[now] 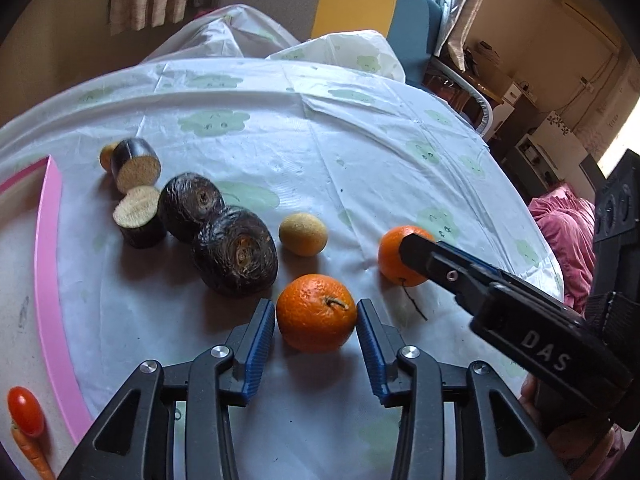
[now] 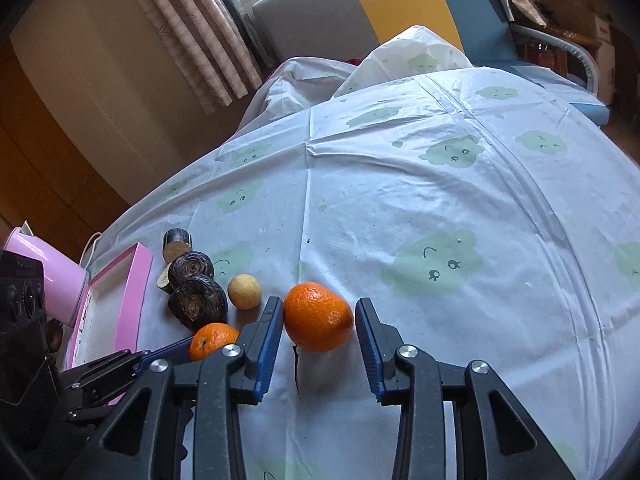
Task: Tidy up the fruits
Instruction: 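Grasp one mandarin with the right tool while the left tool grasps the other mandarin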
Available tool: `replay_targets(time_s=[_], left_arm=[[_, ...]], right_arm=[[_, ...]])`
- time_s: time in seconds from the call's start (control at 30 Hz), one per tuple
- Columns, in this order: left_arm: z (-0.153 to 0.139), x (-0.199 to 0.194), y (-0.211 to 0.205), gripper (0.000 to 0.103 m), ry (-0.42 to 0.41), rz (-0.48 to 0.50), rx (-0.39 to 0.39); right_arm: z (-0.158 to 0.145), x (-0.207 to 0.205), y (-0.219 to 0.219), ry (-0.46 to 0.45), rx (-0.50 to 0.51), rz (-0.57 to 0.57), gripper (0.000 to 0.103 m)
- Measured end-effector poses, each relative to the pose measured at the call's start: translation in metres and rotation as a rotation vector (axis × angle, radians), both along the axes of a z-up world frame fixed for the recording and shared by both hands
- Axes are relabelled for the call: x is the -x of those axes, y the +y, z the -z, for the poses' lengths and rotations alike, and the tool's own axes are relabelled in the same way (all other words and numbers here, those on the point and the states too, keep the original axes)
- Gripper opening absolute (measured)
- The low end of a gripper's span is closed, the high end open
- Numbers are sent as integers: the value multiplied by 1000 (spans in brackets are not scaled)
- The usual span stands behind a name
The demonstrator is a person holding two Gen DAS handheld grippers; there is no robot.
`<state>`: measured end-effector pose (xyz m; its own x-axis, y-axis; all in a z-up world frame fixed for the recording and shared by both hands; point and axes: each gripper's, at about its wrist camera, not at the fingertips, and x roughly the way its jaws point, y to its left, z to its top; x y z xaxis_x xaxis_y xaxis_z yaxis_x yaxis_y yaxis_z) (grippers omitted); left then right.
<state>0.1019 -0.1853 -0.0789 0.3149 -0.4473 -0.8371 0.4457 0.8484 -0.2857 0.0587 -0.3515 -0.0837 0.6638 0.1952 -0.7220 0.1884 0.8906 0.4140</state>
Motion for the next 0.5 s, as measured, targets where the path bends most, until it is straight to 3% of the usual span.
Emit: replay_targets(time_s=[0.23,0.5], left_arm=[[1,2,9,39,-4,-7,44],[-3,8,20,39,-20,-43,-1]], right_arm=[[3,-5,-1,10,-16,-14,43],[10,-8,5,35,-15,-19,39]])
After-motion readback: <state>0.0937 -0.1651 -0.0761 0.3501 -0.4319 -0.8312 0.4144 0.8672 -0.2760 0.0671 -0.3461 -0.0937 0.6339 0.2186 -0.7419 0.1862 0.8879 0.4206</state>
